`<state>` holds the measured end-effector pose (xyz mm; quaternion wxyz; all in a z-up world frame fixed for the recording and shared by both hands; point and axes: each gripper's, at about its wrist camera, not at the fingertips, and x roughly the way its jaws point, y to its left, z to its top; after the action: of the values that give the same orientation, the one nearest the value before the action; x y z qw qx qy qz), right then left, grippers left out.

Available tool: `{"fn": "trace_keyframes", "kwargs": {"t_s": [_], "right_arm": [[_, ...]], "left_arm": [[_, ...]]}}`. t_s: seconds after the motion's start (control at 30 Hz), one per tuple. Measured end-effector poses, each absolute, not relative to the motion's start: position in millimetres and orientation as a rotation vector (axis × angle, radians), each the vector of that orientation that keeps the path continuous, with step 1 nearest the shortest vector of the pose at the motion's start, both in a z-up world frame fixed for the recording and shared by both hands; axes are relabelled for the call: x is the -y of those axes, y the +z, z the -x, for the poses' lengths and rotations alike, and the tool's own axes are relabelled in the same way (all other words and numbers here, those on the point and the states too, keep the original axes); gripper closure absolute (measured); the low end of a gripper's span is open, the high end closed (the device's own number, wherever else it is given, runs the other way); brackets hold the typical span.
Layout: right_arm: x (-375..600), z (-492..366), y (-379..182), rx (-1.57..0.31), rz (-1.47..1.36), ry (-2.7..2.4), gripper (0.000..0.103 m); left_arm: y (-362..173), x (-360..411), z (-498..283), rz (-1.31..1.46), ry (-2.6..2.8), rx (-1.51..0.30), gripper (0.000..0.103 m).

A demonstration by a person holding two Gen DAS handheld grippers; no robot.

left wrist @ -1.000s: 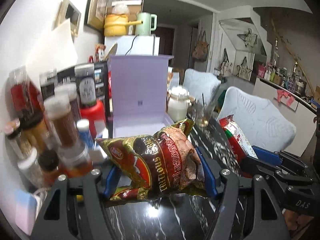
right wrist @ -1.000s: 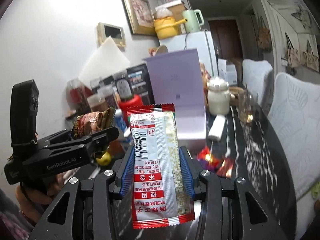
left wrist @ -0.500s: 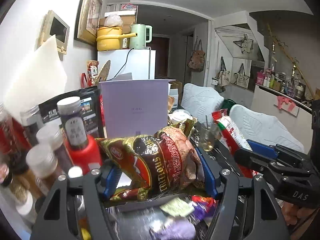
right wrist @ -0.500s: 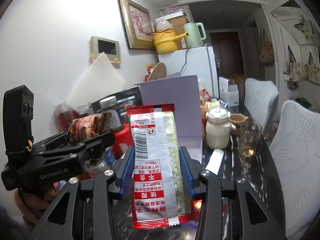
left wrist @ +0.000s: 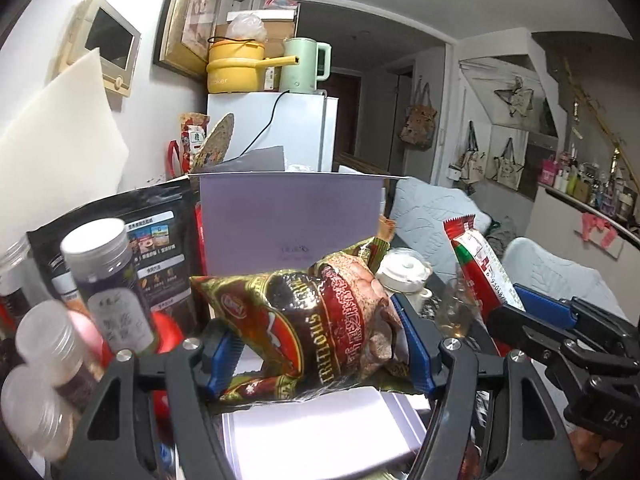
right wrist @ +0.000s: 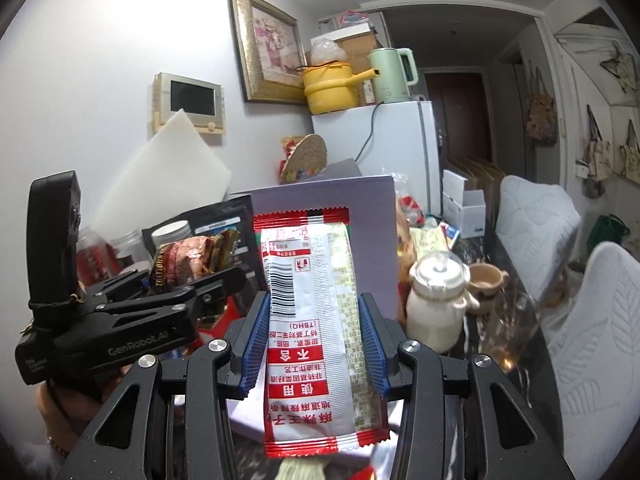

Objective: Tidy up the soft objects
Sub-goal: 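Carry the snack bag and sachet with both grippers over the lavender box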

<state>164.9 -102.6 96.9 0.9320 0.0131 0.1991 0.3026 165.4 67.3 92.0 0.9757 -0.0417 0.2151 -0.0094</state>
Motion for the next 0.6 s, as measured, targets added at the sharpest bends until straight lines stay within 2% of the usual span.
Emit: {"fn": "trace_keyframes", "kwargs": {"t_s": [0.6], "right_arm": [[69.5, -267.3, 67.9, -0.488, -0.022, 0.635, 0.060]], "left_arm": [[39.8, -82.0, -262.3, 0.041, 0.107, -0.556, 0.035]]}}
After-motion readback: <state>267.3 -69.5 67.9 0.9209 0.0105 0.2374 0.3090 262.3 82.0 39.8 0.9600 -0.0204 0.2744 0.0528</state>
